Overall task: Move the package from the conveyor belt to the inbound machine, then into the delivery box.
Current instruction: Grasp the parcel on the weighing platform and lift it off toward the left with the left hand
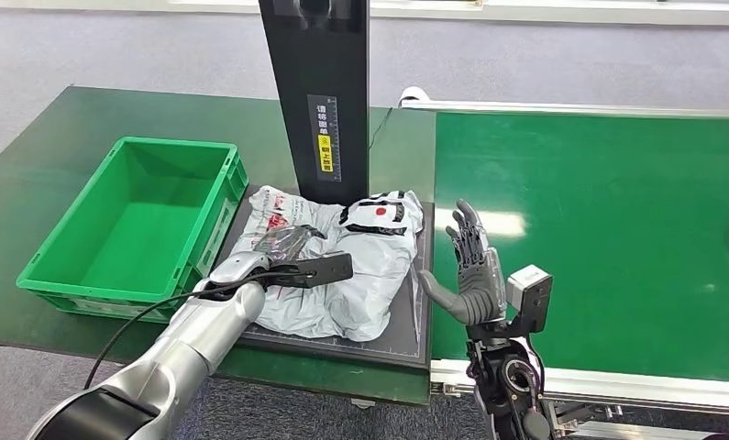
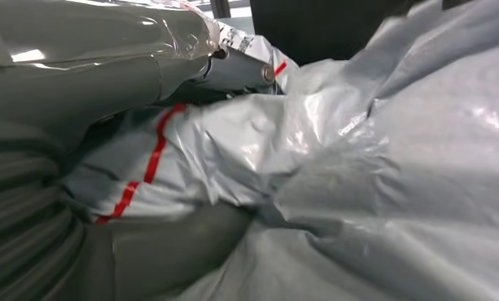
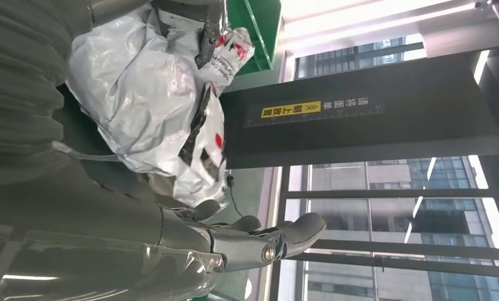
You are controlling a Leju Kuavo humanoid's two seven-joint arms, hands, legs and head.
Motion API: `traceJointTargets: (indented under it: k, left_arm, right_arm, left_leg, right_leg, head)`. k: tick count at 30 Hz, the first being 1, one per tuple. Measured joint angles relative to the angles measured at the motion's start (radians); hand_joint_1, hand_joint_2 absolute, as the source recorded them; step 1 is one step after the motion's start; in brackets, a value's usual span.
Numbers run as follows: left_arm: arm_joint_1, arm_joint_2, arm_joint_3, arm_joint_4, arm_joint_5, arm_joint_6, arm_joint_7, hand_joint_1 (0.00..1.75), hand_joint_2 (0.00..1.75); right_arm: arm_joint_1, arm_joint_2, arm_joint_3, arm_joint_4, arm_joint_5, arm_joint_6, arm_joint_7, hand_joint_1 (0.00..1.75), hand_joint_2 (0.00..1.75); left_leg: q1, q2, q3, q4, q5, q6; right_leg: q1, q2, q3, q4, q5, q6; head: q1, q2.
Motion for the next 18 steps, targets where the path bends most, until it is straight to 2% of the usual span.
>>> traceJointTargets:
  k: [4,7,11,18]
  left_arm:
    - [0.001,0.001,0.001,0.0,0.022,0.021,-0.045,1.75,1.75]
    - [0.008,0.004,0.009,-0.009,0.087,0.042,-0.115,1.75,1.75]
    - [0.062,0.011,0.028,-0.068,0.177,0.144,-0.201,1.75,1.75]
    - [0.184,0.037,0.036,-0.269,0.268,0.322,-0.277,1.75,1.75]
  right_arm:
    - [0.02,0.0,-0.013,-0.014,-0.001,-0.002,0.005,0.0,1.75]
    - [0.037,0.0,-0.02,-0.032,-0.005,-0.002,0.009,0.0,1.75]
    - [0.065,-0.004,-0.028,-0.064,-0.012,-0.001,0.009,0.0,1.75]
    - [0.09,-0.011,-0.039,-0.096,-0.022,0.0,0.008,0.0,1.75]
  left_leg:
    - [0.0,0.0,0.001,0.0,0.0,0.0]
    - [0.0,0.0,0.0,0.0,0.0,0.0]
    - [0.0,0.0,-0.003,0.0,0.0,0.0]
    - [0.0,0.001,-0.01,0.0,0.0,0.0]
  right_leg:
    - [0.0,0.0,0.0,0.0,0.0,0.0]
    - [0.0,0.0,0.0,0.0,0.0,0.0]
    - [0.0,0.0,-0.004,0.0,0.0,0.0]
    - [0.0,0.001,-0.011,0.0,0.0,0.0]
  head:
    - [0.0,0.0]
    - [0.0,0.0]
    - [0.0,0.0]
    - [0.0,0.0]
